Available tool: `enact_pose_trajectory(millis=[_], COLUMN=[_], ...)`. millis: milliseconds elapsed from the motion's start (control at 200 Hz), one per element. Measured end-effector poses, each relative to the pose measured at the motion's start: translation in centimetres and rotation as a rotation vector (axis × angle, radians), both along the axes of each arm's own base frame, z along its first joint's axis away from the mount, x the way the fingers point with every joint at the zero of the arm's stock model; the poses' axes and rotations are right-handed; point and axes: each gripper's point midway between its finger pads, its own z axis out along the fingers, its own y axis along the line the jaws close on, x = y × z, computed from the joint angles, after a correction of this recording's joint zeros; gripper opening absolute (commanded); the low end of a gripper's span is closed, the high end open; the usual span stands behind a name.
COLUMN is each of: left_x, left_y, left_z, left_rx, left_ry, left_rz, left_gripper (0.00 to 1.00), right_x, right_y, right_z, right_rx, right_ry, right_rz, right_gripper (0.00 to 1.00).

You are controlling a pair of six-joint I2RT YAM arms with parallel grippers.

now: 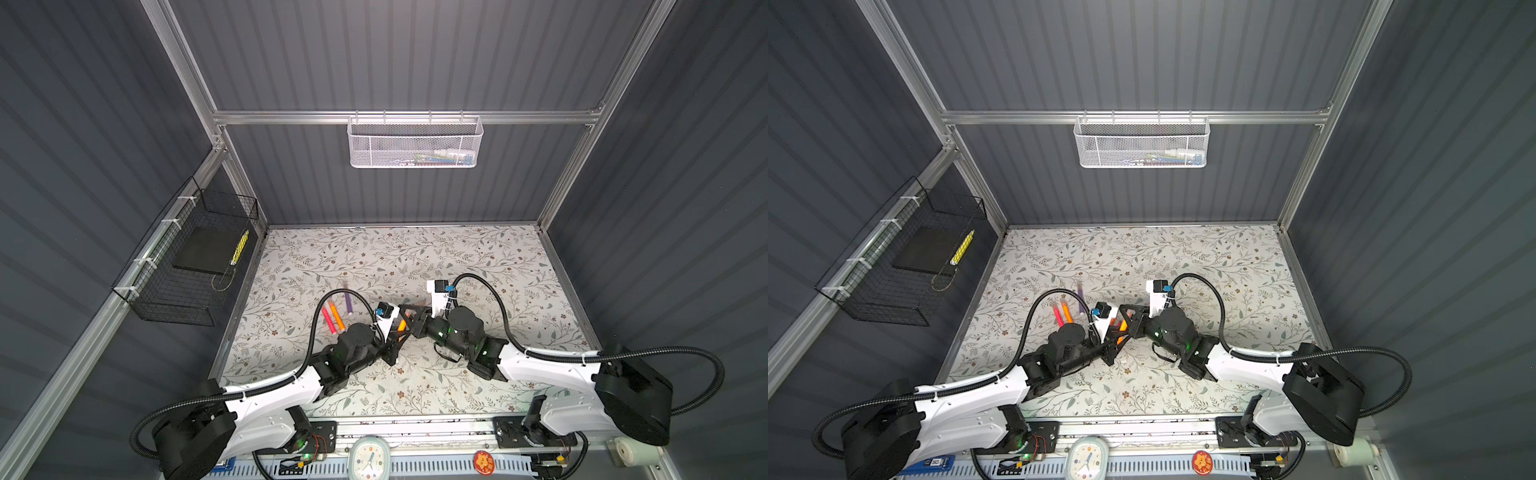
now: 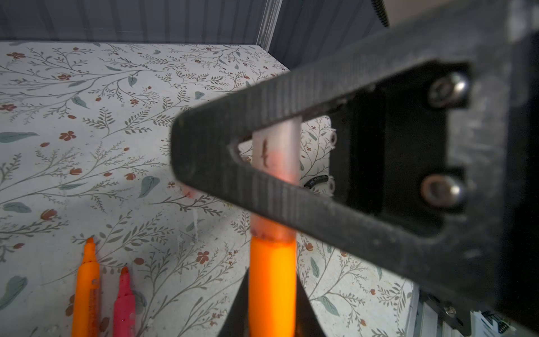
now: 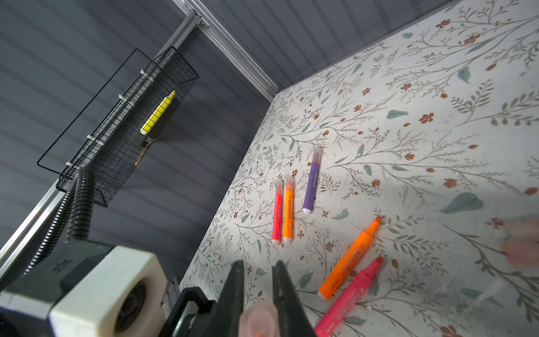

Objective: Insert pens into pen caps
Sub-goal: Put on the pen cap to the pen.

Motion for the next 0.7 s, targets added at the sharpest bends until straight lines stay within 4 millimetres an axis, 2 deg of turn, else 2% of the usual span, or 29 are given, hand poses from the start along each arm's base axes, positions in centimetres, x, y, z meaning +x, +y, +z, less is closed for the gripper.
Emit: enact_pose_trajectory(millis=[315, 700], left_x=[0.7, 0.9], left_y=[0.7, 2.2], left_z=[1.5, 1.6], left_rx=[0.080, 0.127], left_ry=[-0.068, -0.057], left_rz=[0.009, -0.030], left_gripper=[0.00, 0.00], right_x=[-0.1, -0.4], right_y=[0.4, 2.0], right_z=[1.9, 2.1], right_rx=[0.037, 0.022], right_ry=[-0.079, -0.131], right_rz=[-0.018, -0.011], right_gripper=[0.00, 0.00])
